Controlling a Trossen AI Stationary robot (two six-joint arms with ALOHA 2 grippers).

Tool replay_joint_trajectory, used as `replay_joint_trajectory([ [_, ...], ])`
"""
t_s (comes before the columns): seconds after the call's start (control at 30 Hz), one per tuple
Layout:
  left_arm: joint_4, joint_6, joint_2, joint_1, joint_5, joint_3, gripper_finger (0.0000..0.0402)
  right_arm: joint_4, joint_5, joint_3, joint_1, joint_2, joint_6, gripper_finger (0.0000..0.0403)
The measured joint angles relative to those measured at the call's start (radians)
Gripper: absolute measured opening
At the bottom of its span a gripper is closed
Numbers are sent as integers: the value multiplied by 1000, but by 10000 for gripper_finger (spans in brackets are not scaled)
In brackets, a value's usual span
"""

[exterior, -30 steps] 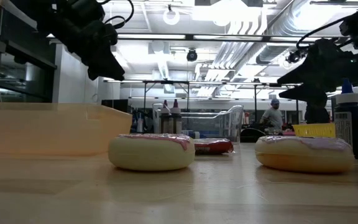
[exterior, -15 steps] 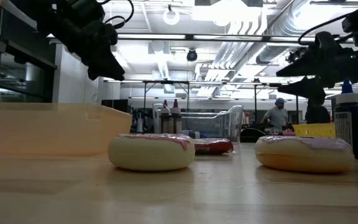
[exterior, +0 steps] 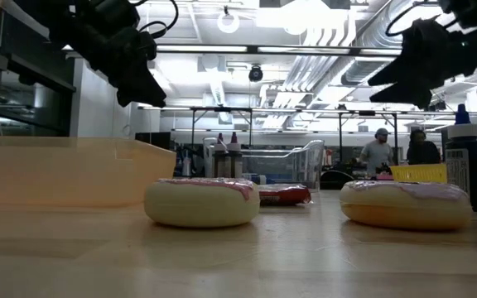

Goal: Pick & Place Food Item
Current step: Put the top blue food coloring bottle into the transparent bin

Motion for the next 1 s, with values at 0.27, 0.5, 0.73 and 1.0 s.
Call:
replay_joint_trajectory([
  [0.27,0,0,0,0,0,0,141,-166,-25,165,40,124,-70,250],
  [0.5,0,0,0,0,0,0,141,-223,-22,219,123,187,-92,250],
  [0.73,0,0,0,0,0,0,141,-339,59,287,245,235,-98,250],
  [1.0,0,0,0,0,0,0,141,-400,100,327,429,333,-55,250],
])
